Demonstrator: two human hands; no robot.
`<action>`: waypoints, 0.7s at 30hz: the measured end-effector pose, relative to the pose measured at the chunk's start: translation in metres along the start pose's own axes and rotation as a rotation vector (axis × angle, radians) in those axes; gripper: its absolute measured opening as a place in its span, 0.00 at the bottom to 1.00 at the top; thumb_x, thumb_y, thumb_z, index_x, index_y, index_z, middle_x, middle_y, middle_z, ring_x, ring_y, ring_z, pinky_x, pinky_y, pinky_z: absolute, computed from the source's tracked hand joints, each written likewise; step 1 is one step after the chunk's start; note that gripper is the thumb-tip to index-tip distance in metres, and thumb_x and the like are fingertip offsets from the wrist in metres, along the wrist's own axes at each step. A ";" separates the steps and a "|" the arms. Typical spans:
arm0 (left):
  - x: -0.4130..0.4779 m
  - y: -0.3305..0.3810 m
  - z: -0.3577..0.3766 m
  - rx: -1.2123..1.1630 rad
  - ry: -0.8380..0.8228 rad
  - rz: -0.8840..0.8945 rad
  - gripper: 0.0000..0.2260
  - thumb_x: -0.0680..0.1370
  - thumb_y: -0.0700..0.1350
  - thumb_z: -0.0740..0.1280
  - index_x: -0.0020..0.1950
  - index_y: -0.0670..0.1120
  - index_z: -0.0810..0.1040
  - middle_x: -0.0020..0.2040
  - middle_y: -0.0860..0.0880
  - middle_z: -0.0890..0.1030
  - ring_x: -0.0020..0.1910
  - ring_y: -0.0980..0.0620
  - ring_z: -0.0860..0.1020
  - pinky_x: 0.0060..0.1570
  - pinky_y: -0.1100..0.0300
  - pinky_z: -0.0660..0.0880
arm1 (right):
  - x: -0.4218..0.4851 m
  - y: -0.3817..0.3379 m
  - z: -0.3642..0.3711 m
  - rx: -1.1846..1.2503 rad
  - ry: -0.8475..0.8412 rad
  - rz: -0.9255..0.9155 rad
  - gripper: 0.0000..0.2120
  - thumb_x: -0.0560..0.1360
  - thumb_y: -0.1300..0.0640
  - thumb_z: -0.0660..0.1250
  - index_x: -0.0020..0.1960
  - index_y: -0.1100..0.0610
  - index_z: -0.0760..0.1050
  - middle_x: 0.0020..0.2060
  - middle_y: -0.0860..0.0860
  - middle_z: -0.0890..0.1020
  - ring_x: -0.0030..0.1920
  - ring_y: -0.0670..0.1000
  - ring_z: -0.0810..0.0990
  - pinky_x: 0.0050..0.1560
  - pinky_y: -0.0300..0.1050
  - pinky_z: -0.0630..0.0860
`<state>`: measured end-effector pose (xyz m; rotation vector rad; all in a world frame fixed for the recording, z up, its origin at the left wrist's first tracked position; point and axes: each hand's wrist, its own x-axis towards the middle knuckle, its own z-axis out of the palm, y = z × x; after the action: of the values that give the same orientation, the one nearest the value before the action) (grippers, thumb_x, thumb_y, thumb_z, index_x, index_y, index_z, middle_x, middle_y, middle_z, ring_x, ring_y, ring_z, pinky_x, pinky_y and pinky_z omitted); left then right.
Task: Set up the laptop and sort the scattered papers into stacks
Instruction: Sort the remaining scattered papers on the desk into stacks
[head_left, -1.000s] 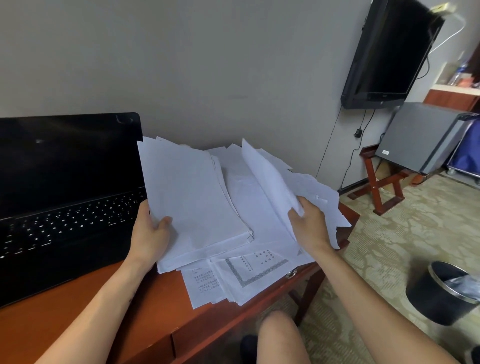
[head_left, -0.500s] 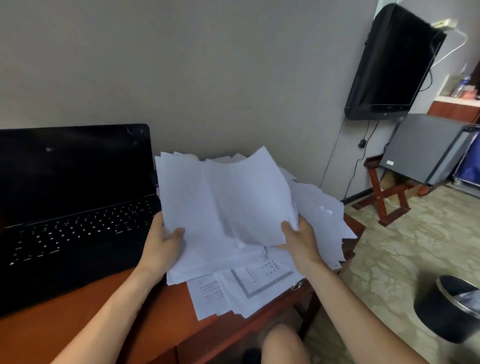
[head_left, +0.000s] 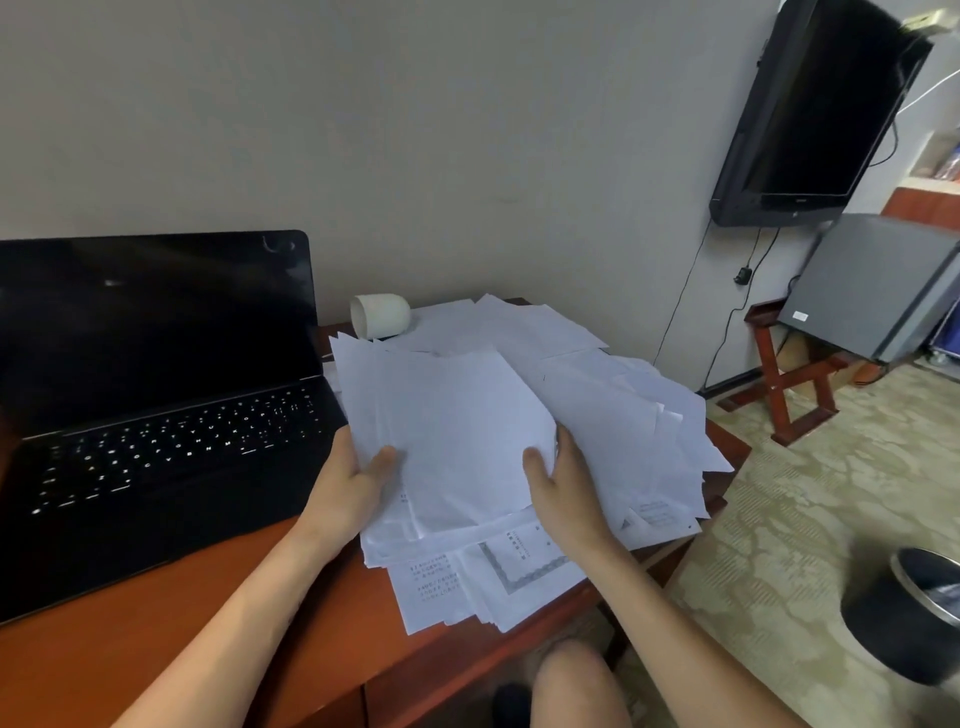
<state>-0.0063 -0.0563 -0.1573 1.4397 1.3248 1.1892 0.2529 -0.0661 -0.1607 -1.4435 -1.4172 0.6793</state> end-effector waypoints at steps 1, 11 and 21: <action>0.000 0.000 0.000 0.027 0.001 -0.004 0.22 0.79 0.55 0.68 0.72 0.53 0.72 0.64 0.53 0.82 0.61 0.51 0.83 0.62 0.45 0.80 | -0.002 0.001 0.000 0.001 0.041 0.001 0.23 0.83 0.55 0.60 0.76 0.51 0.63 0.69 0.43 0.73 0.67 0.42 0.73 0.68 0.39 0.70; 0.001 0.003 0.004 0.047 0.073 -0.045 0.18 0.84 0.48 0.67 0.72 0.48 0.68 0.63 0.54 0.79 0.60 0.55 0.80 0.61 0.53 0.77 | 0.001 0.008 0.000 -0.102 0.028 0.029 0.18 0.85 0.54 0.54 0.72 0.51 0.73 0.65 0.42 0.76 0.64 0.40 0.73 0.66 0.35 0.69; -0.002 0.016 -0.022 -0.014 0.170 -0.024 0.22 0.84 0.35 0.63 0.75 0.52 0.67 0.65 0.53 0.79 0.63 0.52 0.79 0.63 0.52 0.76 | 0.000 0.007 -0.002 -0.095 0.020 0.038 0.18 0.84 0.54 0.57 0.72 0.49 0.70 0.59 0.46 0.76 0.54 0.40 0.75 0.56 0.36 0.73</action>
<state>-0.0247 -0.0599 -0.1376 1.3324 1.4413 1.3263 0.2575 -0.0652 -0.1661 -1.5503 -1.4263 0.6271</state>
